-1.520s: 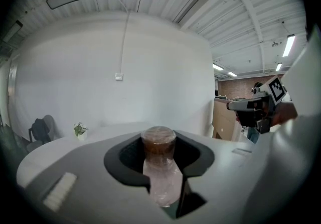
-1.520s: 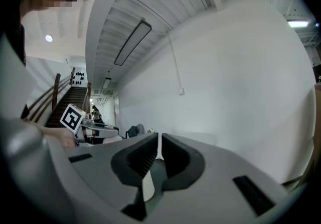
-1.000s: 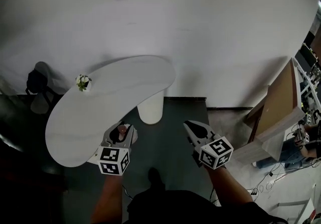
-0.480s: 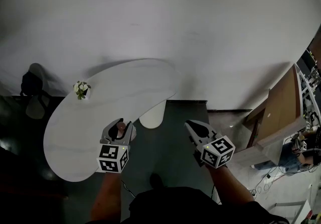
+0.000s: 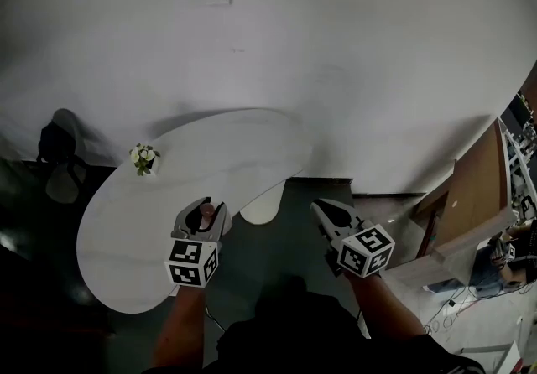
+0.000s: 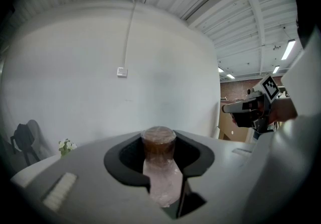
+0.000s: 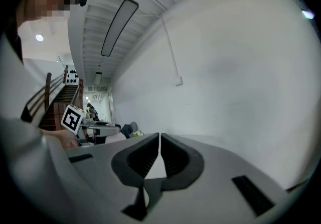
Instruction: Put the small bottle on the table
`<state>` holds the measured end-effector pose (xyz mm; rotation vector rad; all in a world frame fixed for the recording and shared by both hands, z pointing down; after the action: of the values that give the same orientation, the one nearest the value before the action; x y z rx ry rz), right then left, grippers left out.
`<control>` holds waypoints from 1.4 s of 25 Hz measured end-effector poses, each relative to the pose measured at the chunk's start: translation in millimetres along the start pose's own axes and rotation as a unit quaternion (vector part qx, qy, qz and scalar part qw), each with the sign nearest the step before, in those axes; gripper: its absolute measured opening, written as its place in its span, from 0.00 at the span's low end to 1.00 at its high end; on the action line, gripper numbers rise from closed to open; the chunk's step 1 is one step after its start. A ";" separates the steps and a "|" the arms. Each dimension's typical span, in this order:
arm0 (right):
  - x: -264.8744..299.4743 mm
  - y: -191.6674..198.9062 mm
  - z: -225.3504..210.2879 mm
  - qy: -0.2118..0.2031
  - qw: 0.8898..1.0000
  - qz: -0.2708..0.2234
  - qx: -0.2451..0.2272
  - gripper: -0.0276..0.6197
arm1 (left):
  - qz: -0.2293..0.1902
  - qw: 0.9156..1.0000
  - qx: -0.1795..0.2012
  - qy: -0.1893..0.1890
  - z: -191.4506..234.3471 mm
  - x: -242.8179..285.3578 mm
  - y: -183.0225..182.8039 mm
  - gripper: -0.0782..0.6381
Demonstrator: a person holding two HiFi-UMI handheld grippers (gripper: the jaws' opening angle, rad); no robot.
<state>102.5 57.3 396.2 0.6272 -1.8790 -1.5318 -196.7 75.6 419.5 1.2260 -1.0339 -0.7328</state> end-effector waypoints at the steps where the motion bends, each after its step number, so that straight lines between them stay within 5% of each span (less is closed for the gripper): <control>1: 5.8 -1.0 -0.1 -0.005 1.000 0.000 0.000 0.06 | 0.001 1.000 -0.002 0.000 2.7 1.7 0.2 0.30; 11: 64.0 -7.3 -30.8 -0.038 0.999 -0.003 0.011 0.06 | 0.012 1.000 -0.004 -0.020 31.1 38.9 -2.6 0.30; 35: 194.5 -36.8 -212.1 -0.114 0.993 0.020 0.028 0.06 | 0.025 0.996 -0.026 -0.077 62.2 219.4 -55.1 0.30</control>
<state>120.6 -231.2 420.7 0.4505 -2.0978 -1.5843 -165.3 -156.9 417.5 1.1079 -1.1613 -0.8207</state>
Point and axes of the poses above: the fingertips, and each gripper's own axes: x forward along the fingers, z to its left, y out of its underside, the point moved 8 cm from there along -x, backward along the fingers, and after that the axes turned 1 degree about y, right-handed, at the moved point
